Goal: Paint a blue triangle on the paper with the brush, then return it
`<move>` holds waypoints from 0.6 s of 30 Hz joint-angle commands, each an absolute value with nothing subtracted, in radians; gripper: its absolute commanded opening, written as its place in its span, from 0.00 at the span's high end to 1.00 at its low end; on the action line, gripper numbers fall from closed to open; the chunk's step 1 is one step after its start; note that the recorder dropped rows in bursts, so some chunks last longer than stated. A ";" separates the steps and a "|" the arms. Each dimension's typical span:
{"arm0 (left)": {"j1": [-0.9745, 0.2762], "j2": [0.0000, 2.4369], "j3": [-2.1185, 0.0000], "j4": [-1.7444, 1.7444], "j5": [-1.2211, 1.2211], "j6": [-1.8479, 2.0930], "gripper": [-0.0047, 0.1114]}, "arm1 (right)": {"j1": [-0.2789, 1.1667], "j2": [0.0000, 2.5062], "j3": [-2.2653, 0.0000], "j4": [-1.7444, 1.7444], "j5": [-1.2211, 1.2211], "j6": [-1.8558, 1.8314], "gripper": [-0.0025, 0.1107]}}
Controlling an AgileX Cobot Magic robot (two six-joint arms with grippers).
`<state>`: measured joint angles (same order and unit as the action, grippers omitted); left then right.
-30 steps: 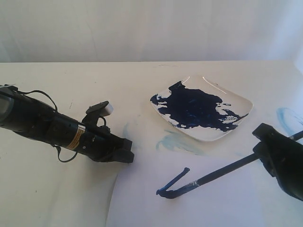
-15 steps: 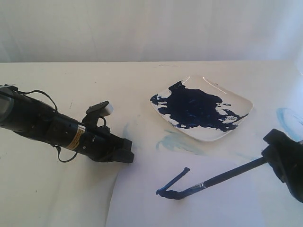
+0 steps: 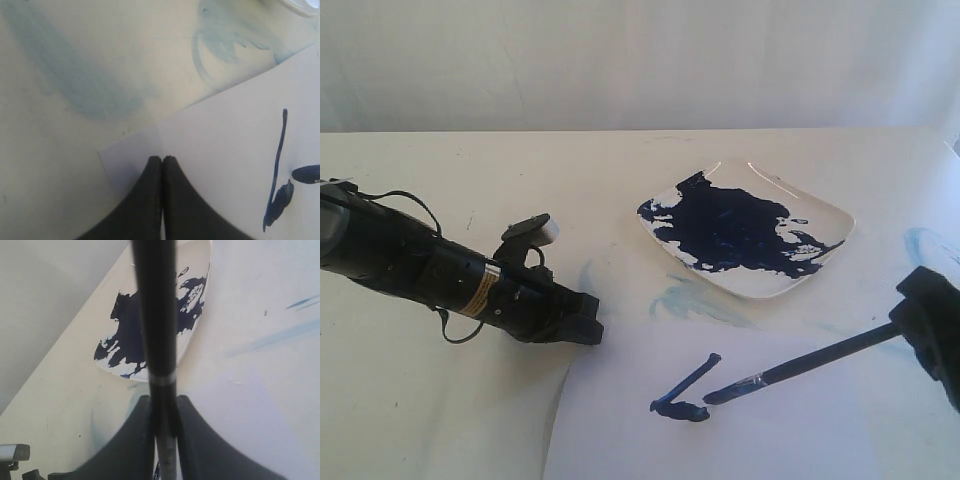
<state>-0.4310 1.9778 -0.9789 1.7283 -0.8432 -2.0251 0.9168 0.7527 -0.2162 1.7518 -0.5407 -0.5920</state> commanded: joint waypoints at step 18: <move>-0.436 1.979 -0.978 1.744 -0.838 -2.026 0.96 | 0.917 0.780 -0.415 1.744 -0.516 -1.093 0.98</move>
<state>-0.4310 1.9778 -0.9789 1.7303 -0.8432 -2.0251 0.9168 0.7668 -0.3862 1.7537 -0.4905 -0.9832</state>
